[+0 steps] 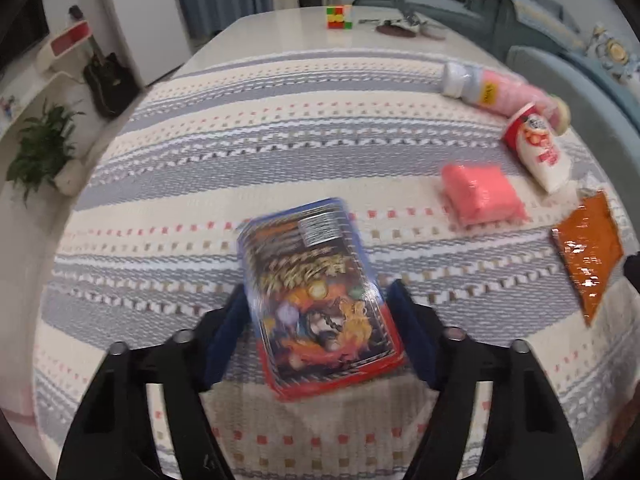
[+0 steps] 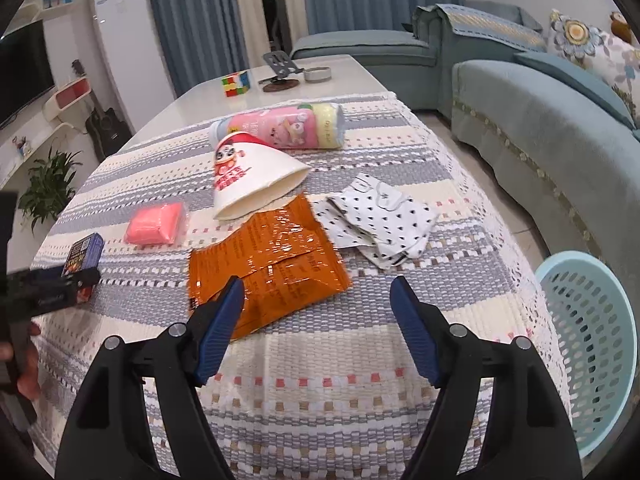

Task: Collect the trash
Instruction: 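Grasp the blue printed card box on the table with the left tool, then grasp the white paper cup with red print with the right tool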

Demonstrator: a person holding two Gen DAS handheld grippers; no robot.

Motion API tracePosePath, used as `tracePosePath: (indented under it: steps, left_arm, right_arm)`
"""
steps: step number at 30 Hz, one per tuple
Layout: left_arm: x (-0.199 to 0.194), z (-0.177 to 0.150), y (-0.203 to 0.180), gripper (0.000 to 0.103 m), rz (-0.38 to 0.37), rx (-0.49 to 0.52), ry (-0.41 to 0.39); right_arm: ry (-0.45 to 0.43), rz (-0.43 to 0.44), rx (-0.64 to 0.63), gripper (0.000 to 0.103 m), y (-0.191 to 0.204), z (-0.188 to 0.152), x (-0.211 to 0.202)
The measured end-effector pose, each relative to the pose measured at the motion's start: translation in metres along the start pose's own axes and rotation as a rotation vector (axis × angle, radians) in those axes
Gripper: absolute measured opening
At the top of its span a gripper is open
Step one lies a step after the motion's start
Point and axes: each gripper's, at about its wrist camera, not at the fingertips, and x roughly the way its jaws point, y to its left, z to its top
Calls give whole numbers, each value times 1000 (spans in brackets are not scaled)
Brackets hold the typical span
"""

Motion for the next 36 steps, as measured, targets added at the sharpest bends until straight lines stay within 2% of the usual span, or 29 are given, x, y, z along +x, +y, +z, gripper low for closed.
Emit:
tracePosePath:
  steps: [3,6,7,10,13,16,18,20,25,27,30,31,32,36]
  left_arm:
    - [-2,-1,6,58,-57,-14,-30]
    - [-3,-3,7,58,-95,-7,-60]
    - [-6,-2,8,58,-123,-13,-80]
    - [-11,0,6,58,-142,-23,-110]
    - [-17,5,1,58,-175,-11,-136]
    - [-19,8,-2,58,-188,5,-156]
    - [-18,8,-4,58,-209,8,-156]
    - [-15,9,-4,58,-222,11,-152]
    - [-8,6,-8,58,-236,15,-146]
    - [-8,5,-6,58,-240,16,-145]
    - [-9,4,-6,58,-248,17,-148]
    - [-9,4,-7,58,-248,19,-150]
    - [-11,3,-7,58,-249,21,-152]
    - [-15,4,-11,58,-253,34,-162]
  right_arm:
    - [39,5,7,71,0,5,7]
    - [12,3,-46,71,14,16,6]
    - [6,3,-62,71,20,22,7]
    - [13,43,-88,71,40,46,18]
    - [23,30,-137,72,58,69,38]
    - [78,74,-154,86,68,86,66]
    - [130,74,-173,86,72,95,89]
    - [134,37,-201,86,75,100,102]
    - [200,17,-239,85,82,105,125]
    - [199,-19,-258,78,82,104,128]
    - [177,-29,-249,51,76,107,127]
    - [176,-18,-236,31,72,108,125]
    - [179,11,-204,22,66,110,123]
    - [136,47,-152,19,53,114,112]
